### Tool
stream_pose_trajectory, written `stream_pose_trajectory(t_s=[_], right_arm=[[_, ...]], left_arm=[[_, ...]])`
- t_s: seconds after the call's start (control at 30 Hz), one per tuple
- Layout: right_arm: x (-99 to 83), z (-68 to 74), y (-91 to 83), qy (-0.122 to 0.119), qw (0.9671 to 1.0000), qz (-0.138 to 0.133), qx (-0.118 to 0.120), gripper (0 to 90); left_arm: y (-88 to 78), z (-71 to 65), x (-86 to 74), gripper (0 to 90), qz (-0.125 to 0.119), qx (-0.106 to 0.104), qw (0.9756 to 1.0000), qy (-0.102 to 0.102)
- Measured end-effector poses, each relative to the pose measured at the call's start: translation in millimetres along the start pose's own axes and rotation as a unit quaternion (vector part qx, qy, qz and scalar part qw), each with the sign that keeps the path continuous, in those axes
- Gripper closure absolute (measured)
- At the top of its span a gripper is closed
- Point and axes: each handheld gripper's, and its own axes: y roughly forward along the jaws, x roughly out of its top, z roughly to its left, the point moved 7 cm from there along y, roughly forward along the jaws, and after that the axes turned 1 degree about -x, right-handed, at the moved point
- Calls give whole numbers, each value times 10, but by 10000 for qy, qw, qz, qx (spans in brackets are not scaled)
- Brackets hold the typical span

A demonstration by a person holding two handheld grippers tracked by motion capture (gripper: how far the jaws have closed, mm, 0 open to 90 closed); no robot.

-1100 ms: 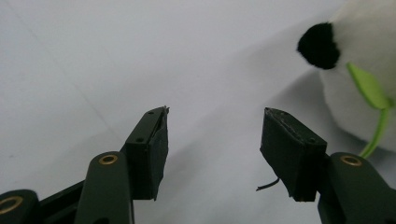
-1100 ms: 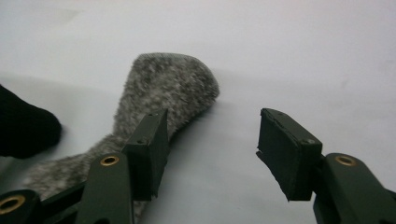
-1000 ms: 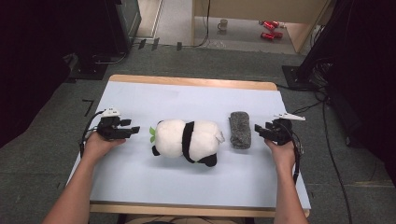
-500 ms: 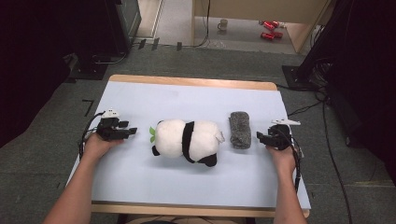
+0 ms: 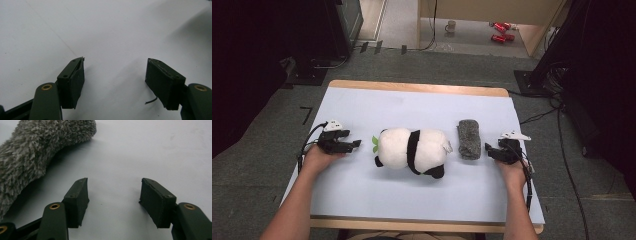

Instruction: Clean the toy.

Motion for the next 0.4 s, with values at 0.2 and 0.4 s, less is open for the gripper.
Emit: stream_pose_trajectory(t_s=[0.2,0.4], right_arm=[[-3,17,6,-64,9999,14,79,335],[-4,21,7,-85,9999,18,75,325]], left_arm=[[-1,1,0,309,-5,-22,10000,-24],[0,0,-1,306,0,-17,10000,-3]])
